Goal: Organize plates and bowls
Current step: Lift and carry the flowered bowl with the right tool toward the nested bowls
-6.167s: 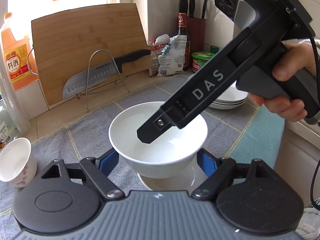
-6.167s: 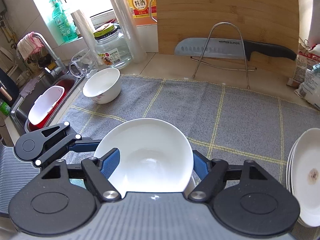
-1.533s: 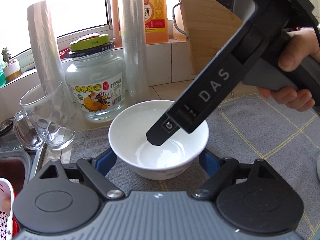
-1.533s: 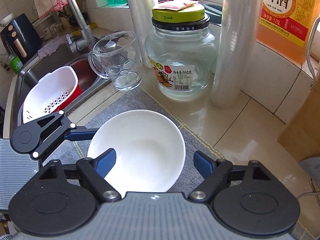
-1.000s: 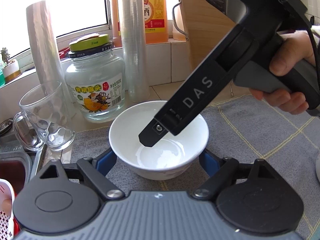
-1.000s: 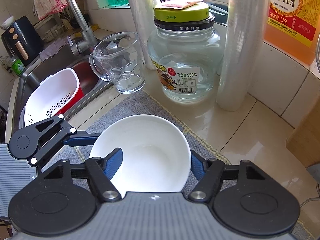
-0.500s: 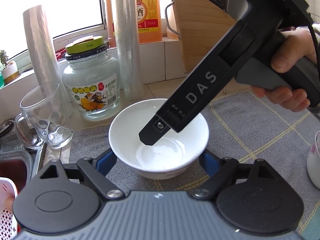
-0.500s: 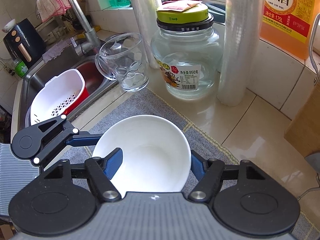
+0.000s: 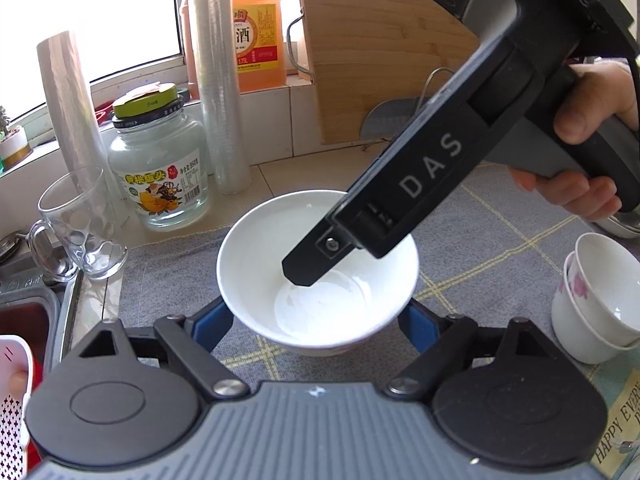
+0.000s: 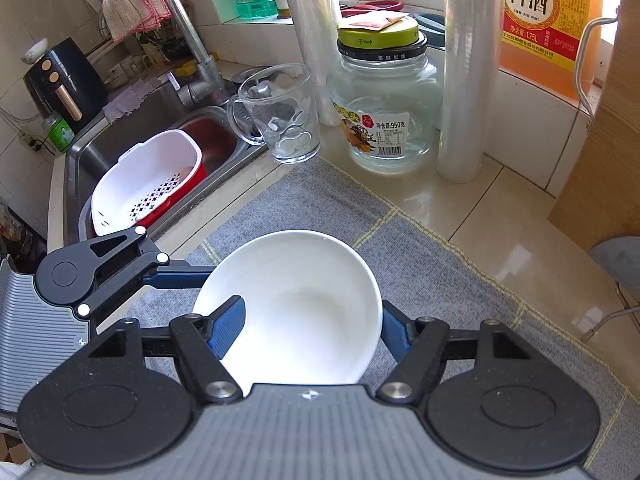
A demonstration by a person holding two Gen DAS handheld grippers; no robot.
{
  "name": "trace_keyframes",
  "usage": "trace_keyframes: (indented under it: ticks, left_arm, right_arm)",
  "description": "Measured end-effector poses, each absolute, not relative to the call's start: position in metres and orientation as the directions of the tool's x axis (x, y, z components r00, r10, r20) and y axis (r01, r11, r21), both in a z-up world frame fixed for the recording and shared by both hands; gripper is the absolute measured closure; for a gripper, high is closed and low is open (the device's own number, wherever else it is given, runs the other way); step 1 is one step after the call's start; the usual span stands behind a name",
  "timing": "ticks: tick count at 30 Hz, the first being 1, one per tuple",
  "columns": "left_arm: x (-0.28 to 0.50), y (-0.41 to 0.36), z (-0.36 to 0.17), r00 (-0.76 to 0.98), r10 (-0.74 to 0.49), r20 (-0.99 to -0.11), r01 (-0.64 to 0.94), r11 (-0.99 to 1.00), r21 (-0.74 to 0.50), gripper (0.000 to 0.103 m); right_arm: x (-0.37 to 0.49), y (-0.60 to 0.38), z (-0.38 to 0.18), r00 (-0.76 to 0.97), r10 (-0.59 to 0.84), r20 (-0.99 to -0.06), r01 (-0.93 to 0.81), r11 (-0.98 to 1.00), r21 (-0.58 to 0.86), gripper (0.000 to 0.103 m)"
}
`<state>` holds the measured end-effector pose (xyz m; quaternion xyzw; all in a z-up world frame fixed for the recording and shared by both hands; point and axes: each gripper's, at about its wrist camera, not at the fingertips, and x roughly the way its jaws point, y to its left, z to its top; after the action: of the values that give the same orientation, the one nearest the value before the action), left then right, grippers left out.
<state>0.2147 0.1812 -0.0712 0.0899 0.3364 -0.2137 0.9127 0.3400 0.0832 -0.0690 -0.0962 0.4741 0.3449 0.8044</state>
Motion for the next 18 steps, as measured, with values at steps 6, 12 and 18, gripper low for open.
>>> trace_keyframes:
  ticks: [6,12,18]
  left_arm:
    - [0.195,0.171,-0.062,0.665,-0.356,-0.656,0.474,0.881,0.002,0.014]
    - [0.179,0.161,-0.055,0.647,-0.375,-0.664,0.5,0.866,-0.003,0.014]
    - [0.164,0.15,-0.05,0.636,-0.388,-0.668,0.523,0.852,0.004,0.014]
  right_arm:
    - [0.314,0.069,-0.061,0.322,0.462,-0.827,-0.637,0.752,0.172,0.026]
    - [0.293,0.056,-0.056,0.324,0.458,-0.828,-0.625,0.76,0.176,0.026]
    - [0.274,0.044,-0.052,0.333,0.454,-0.827,-0.615,0.769,0.174,0.026]
